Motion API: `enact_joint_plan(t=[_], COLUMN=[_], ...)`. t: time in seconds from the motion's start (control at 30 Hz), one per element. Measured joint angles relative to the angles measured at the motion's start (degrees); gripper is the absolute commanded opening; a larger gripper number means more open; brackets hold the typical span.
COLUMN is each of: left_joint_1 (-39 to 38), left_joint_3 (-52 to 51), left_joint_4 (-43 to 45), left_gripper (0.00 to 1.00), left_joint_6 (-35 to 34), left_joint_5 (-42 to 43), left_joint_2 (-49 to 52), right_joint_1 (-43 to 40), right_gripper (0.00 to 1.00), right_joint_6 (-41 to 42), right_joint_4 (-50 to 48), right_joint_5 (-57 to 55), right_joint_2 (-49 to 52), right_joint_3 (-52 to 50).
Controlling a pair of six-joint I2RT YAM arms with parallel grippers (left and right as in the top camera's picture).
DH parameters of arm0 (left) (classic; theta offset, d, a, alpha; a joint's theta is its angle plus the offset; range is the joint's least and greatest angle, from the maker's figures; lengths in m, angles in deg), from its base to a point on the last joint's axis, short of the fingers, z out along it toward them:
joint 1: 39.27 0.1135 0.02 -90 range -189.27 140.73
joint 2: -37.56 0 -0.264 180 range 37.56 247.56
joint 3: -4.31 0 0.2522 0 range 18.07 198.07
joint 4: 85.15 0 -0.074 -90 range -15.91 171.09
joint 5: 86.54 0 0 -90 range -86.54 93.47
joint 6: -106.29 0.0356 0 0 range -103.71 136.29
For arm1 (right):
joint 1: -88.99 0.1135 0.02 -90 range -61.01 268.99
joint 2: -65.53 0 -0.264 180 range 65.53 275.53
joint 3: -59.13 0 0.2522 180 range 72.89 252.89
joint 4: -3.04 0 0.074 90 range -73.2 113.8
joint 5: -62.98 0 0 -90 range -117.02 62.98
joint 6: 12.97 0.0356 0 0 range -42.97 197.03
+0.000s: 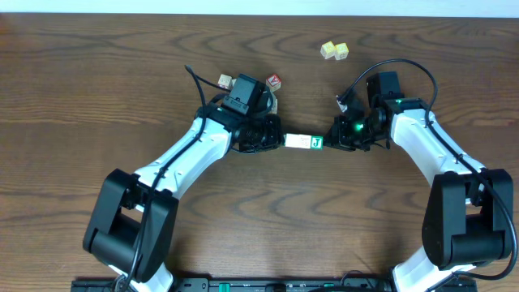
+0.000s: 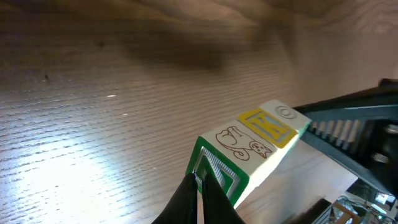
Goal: Lift 3 blocks
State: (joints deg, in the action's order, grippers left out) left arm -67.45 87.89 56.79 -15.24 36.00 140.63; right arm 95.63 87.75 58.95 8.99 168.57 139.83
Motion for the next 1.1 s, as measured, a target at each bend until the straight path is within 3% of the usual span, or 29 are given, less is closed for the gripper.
enact_joint_plan(t=[0.33, 1.1], left_joint_1=[0.02, 0.11], left_joint_3=[0.0, 0.0], left_joint_4=[-0.31, -0.96], left_gripper=[0.07, 0.07], left_joint_6=[-0.22, -1.31], left_joint_5=[-0.39, -0.44], left_joint_2=[-0.22, -2.27], right_joint_1=[0.0, 1.55], right_gripper=[0.01, 0.01], right_joint_6=[0.44, 2.32], right_joint_4=[1.03, 0.44], right_joint_5=[0.22, -3.1], right_joint_2=[-5.05, -5.07], right_joint_3=[0.0, 0.0])
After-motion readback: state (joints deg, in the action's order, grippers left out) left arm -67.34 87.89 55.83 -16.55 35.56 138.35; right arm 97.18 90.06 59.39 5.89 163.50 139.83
